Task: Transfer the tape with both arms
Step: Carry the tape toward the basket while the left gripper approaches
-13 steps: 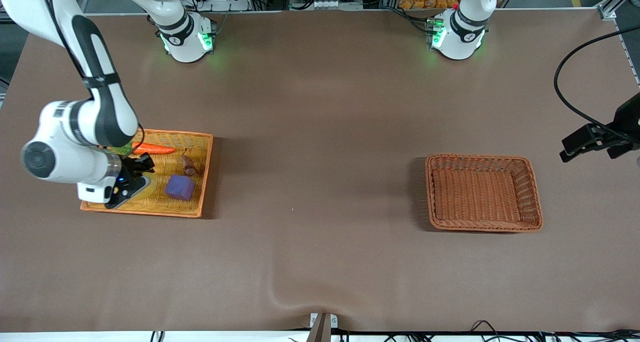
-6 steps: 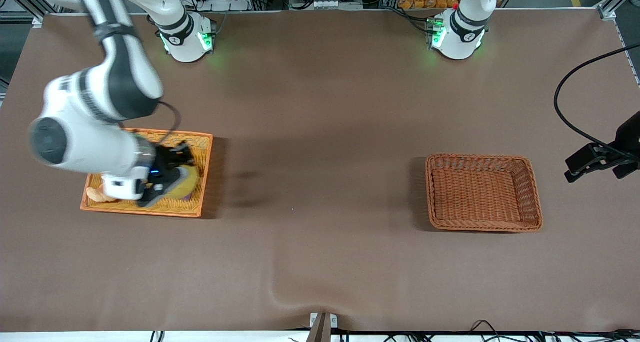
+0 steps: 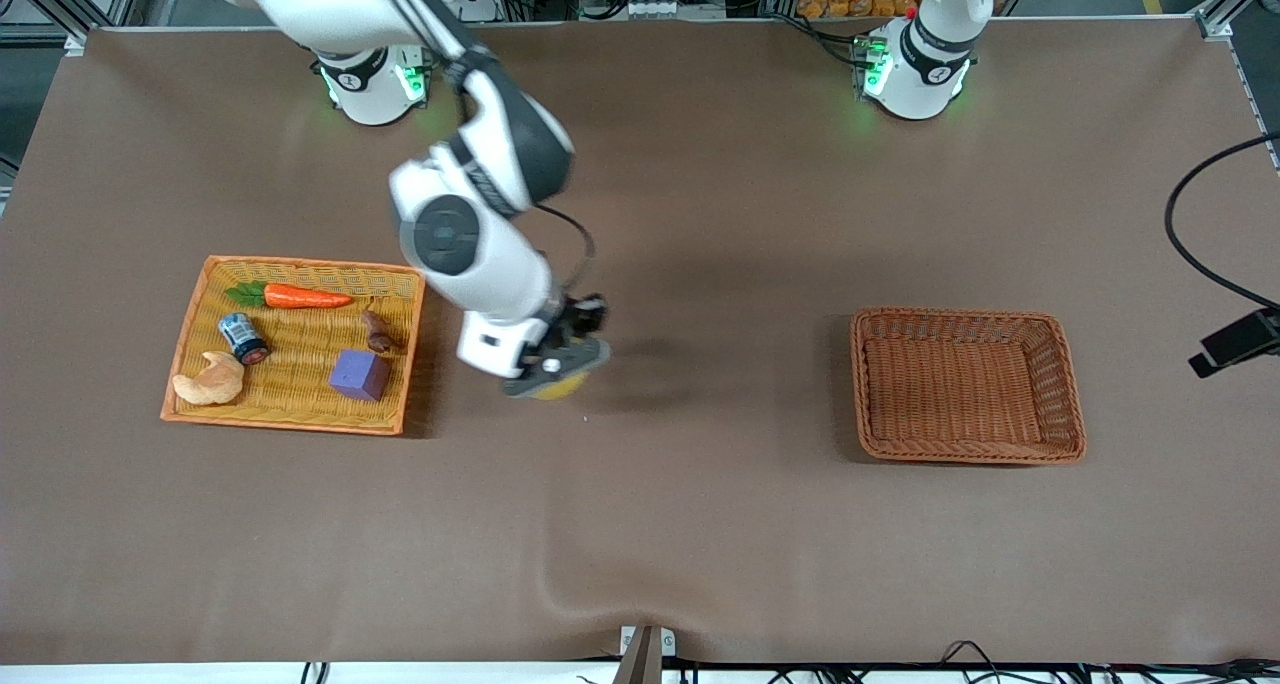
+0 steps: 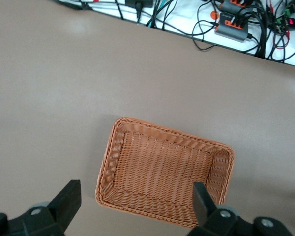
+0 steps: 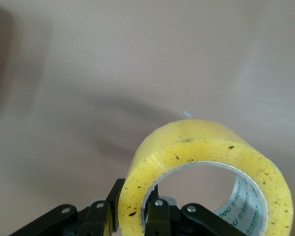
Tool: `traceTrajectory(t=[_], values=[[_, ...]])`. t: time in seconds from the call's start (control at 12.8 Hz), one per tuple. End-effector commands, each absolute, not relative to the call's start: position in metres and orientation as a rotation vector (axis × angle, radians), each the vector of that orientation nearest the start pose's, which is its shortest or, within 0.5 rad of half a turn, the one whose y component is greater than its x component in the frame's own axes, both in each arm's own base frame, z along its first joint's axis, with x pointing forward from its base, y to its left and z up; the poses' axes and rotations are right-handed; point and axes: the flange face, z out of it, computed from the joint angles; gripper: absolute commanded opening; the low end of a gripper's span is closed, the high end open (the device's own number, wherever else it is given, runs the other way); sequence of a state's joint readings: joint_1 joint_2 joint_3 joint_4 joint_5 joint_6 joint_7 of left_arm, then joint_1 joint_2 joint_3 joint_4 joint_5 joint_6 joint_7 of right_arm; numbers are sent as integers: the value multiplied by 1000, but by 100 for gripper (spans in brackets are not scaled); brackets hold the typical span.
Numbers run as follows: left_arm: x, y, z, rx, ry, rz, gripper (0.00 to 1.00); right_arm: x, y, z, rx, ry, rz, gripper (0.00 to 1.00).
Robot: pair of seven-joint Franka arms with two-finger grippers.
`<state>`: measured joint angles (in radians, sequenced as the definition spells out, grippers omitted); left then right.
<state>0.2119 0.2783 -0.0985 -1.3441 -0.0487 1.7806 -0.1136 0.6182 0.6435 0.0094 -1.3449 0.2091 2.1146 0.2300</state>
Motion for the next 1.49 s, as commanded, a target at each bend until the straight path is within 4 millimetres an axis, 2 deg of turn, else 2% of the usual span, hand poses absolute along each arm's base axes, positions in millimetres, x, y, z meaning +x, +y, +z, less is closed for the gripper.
traceTrajectory(t=[0.0, 0.08, 0.16, 0.24, 0.31, 0.47, 0.55, 0.63, 0.78, 0.86, 0.94, 1.02, 1.1, 1.18, 1.25, 1.33, 1.41], values=[[656, 60, 567, -3219, -350, -200, 100, 582, 525, 315, -2856, -260, -126, 0], [656, 51, 561, -3215, -315, -171, 100, 564, 551, 295, -2857, -265, -118, 0], [655, 35, 552, -3220, -272, -118, 100, 549, 572, 284, -2848, -266, -124, 0], [654, 32, 539, -3221, -263, -49, 100, 541, 585, 271, -2845, -249, -128, 0], [656, 21, 527, -3223, -233, 7, 100, 541, 588, 261, -2844, -237, -132, 0], [666, 5, 487, -3197, -192, 108, 100, 534, 593, 245, -2846, -224, -121, 0], [668, -10, 477, -3169, -146, 132, 100, 529, 597, 240, -2852, -215, -112, 3], [668, -17, 476, -3128, -108, 128, 100, 533, 591, 233, -2861, -207, -101, 39], [669, -16, 475, -3119, -110, 126, 100, 532, 590, 229, -2868, -207, -92, 67], [670, -15, 469, -3117, -112, 140, 100, 533, 591, 243, -2863, -208, -102, 86], [670, -15, 467, -3114, -108, 144, 100, 535, 589, 266, -2859, -206, -107, 100], [670, -14, 467, -3114, -110, 144, 100, 547, 572, 291, -2886, -188, -75, 100], [671, -14, 467, -3114, -110, 140, 100, 566, 544, 312, -2922, -156, -29, 100], [671, -15, 467, -3113, -110, 142, 100, 588, 506, 355, -2932, -120, -1, 100], [671, -18, 463, -3114, -113, 149, 100, 608, 462, 388, -2951, -119, 52, 100], [673, -31, 458, -3114, -108, 148, 100, 615, 429, 417, -2973, -207, 91, 100], [681, -61, 436, -3114, -89, 152, 100, 627, 385, 442, -3007, -239, 103, 100]])
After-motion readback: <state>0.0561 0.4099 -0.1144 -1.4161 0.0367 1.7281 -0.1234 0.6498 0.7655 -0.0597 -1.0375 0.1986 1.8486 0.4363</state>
